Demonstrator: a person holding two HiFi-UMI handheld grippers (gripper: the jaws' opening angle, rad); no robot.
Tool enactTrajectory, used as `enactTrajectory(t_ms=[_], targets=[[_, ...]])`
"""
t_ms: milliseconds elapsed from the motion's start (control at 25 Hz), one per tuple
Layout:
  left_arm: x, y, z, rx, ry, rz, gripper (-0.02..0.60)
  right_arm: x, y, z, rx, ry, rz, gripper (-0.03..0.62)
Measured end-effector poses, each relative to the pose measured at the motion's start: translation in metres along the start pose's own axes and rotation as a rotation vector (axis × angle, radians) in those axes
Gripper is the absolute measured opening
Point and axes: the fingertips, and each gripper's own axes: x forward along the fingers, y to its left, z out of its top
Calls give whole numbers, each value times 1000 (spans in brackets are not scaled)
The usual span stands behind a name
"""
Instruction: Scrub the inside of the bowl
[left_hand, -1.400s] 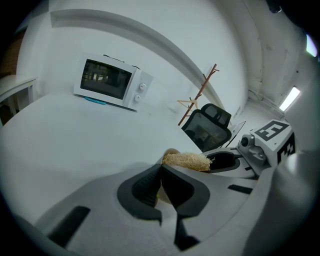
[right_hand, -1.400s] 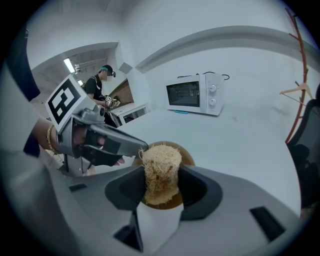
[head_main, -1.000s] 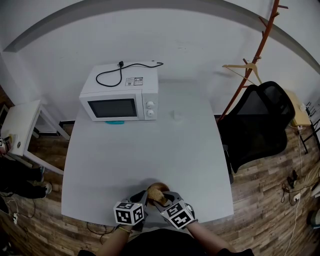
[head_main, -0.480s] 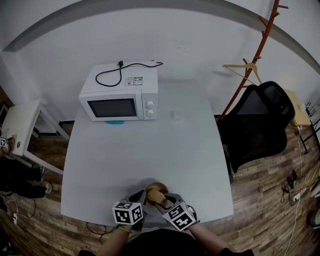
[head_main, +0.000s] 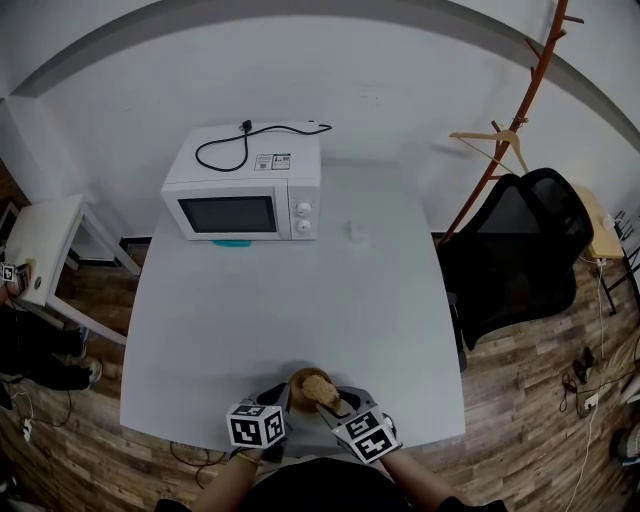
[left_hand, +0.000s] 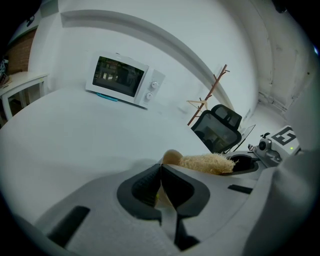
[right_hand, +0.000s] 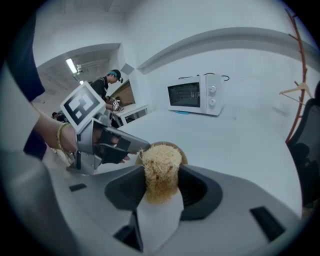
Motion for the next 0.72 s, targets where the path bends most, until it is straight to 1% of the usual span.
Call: enactTrajectory(t_ms=[120,280,520,720], targets=[[4,6,-5,0,15,23,23,-5,-5,12,43,-80,-5,183],[12,9,-10,0,26,54,23,-14,-15,20,61,-142,-30,181],[20,16,-13,20,44,100,25,-14,-22,20,84,-154,-39,182],[22,17,-18,9,42,92,26,-12,-22,22,92,-157,-36,181]])
